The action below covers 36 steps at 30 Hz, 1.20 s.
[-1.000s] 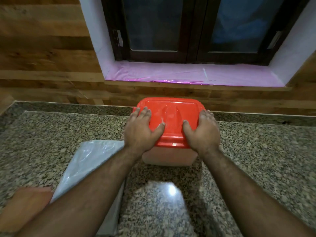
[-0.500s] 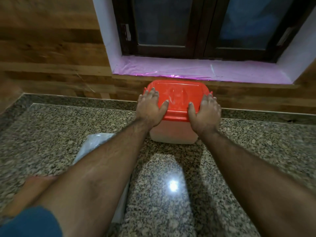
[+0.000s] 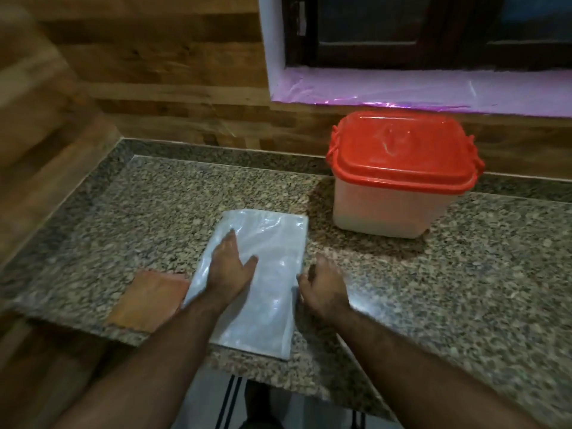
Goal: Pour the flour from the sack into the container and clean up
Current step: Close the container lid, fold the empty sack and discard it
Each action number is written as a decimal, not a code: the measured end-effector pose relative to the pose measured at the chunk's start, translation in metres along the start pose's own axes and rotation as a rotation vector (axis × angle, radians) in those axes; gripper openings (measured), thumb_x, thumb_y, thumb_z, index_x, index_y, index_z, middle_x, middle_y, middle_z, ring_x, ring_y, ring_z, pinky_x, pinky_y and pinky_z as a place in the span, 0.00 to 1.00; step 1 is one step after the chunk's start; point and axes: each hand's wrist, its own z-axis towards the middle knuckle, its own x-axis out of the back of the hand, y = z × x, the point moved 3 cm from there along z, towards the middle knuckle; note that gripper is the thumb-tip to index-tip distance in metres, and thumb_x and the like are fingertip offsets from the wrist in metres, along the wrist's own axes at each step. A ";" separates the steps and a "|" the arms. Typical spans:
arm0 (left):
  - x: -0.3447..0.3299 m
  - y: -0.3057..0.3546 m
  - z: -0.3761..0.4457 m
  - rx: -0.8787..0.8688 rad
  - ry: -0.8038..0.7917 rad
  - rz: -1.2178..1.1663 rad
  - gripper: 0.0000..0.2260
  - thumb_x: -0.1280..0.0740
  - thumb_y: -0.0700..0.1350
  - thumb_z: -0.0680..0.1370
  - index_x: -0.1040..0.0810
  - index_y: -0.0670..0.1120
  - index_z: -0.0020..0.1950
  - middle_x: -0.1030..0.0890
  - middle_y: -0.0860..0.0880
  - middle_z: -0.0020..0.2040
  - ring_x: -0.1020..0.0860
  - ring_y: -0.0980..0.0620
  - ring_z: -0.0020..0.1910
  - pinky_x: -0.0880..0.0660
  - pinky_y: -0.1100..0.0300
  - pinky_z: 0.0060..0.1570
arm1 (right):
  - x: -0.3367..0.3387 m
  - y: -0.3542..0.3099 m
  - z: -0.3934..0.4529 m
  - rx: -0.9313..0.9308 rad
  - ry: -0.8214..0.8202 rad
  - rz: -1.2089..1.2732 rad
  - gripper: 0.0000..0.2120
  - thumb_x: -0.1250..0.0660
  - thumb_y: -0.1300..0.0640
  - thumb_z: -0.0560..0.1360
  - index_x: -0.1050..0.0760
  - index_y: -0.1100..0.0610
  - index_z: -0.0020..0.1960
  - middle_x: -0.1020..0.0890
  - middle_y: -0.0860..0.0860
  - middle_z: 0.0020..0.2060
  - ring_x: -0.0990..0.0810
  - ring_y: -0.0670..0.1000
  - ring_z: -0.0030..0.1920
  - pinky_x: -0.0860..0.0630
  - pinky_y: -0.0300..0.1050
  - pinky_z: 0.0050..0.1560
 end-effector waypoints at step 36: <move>0.047 -0.160 0.103 -0.165 -0.640 -0.515 0.21 0.31 0.20 0.72 0.10 0.45 0.37 0.10 0.48 0.52 0.15 0.49 0.60 0.17 0.51 0.62 | -0.015 -0.035 0.035 0.308 0.125 -0.241 0.12 0.33 0.57 0.75 0.10 0.51 0.47 0.10 0.49 0.50 0.12 0.54 0.48 0.21 0.42 0.51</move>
